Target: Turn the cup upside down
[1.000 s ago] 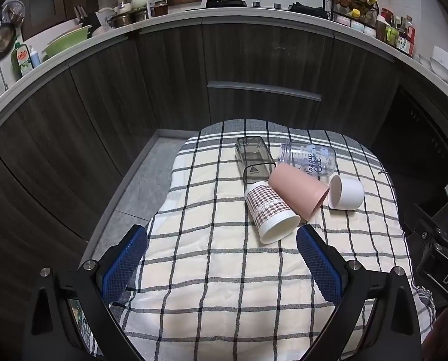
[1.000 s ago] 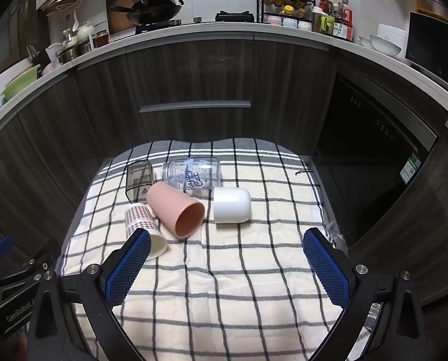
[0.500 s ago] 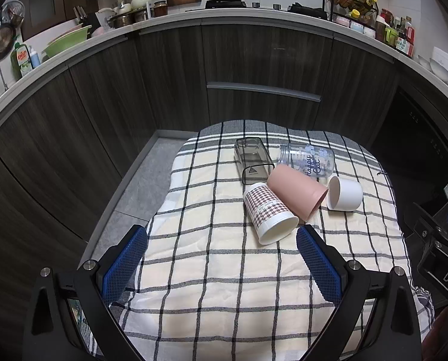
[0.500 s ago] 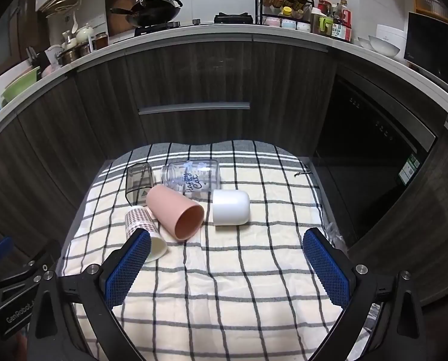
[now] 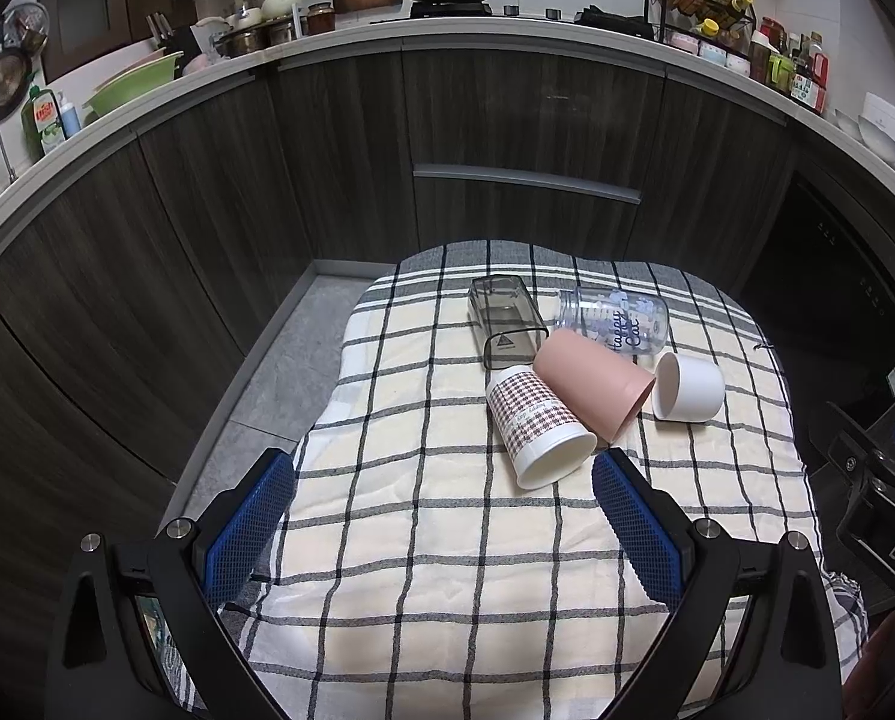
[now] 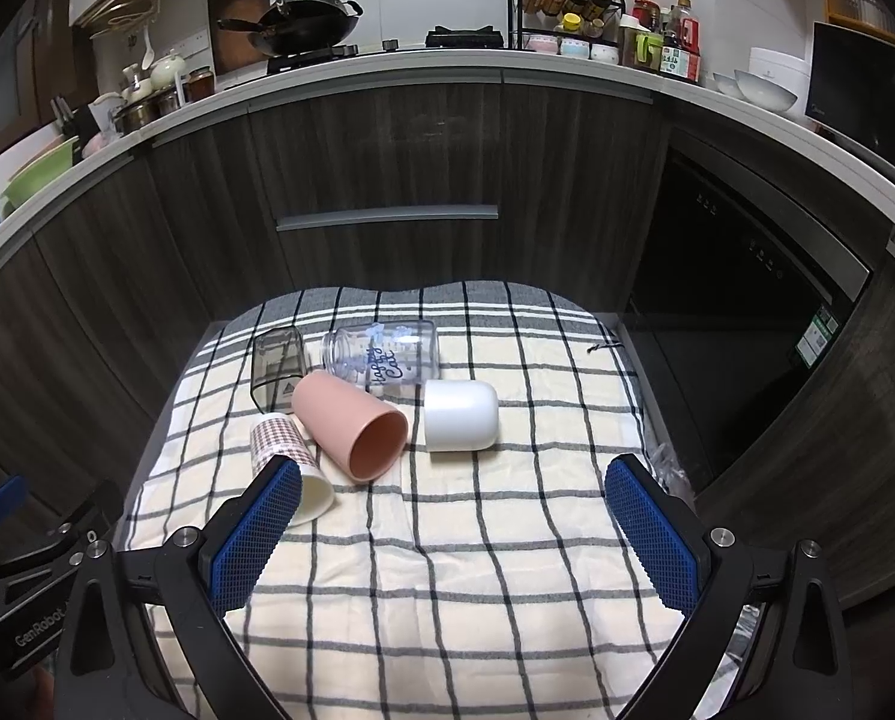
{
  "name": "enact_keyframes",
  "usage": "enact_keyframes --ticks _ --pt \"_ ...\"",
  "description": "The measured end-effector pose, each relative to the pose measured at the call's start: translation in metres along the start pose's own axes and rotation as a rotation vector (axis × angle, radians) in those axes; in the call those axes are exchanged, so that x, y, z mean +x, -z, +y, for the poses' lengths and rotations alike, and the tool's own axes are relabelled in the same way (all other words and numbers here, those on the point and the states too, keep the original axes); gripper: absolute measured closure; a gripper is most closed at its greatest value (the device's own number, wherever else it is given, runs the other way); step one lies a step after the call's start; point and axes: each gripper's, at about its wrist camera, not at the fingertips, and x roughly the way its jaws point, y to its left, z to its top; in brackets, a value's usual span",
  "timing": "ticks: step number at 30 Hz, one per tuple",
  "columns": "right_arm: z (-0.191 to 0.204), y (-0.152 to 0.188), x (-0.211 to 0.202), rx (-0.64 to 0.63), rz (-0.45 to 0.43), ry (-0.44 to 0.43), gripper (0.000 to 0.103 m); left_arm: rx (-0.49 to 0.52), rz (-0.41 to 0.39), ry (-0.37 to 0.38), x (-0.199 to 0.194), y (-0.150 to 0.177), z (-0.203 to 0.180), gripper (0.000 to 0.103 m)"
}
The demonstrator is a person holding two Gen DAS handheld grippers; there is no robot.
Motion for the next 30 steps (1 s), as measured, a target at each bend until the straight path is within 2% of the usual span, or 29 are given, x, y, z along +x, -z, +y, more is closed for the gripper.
enact_keyframes --ticks 30 --pt "0.0015 -0.0001 0.0016 0.009 -0.002 0.000 0.001 -0.003 0.011 0.011 0.0026 -0.0022 -0.0016 0.002"
